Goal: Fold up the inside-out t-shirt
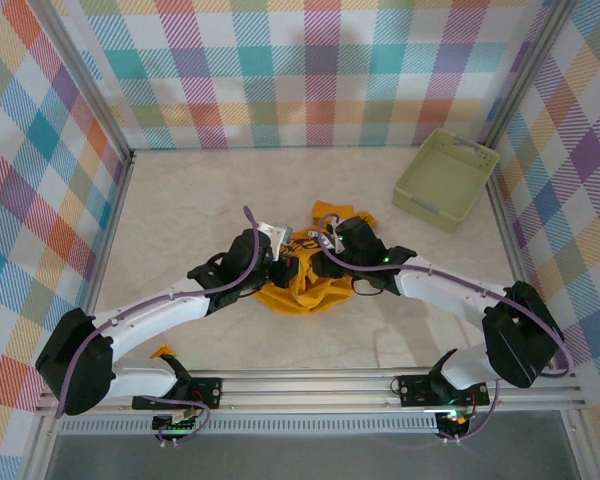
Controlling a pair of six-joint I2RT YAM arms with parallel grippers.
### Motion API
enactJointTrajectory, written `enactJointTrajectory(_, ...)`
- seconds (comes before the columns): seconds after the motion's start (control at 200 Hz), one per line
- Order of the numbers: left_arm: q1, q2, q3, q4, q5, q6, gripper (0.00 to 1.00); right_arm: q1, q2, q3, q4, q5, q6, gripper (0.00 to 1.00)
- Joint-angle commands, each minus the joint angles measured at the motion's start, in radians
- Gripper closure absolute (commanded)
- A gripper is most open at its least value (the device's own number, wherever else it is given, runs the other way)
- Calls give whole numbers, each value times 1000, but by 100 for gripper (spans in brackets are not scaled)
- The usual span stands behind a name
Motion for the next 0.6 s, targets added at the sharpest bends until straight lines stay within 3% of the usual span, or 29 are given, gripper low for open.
enactJointTrajectory(0.0,10,-13,7,20,-28,-11,100,-25,-25,1,-44,70,16,51)
enactJointTrajectory(0.2,12,4,9,14,-48,-14,100,-26,-76,-9,-139,163,14,48)
enactJointTrajectory(0.31,11,23,21,8,-53,-20,100,-21,-112,-7,-153,113,4,46)
enactJointTrajectory(0.595,11,71,42,15,-33,-29,100,111,-155,77,-236,165,3,47)
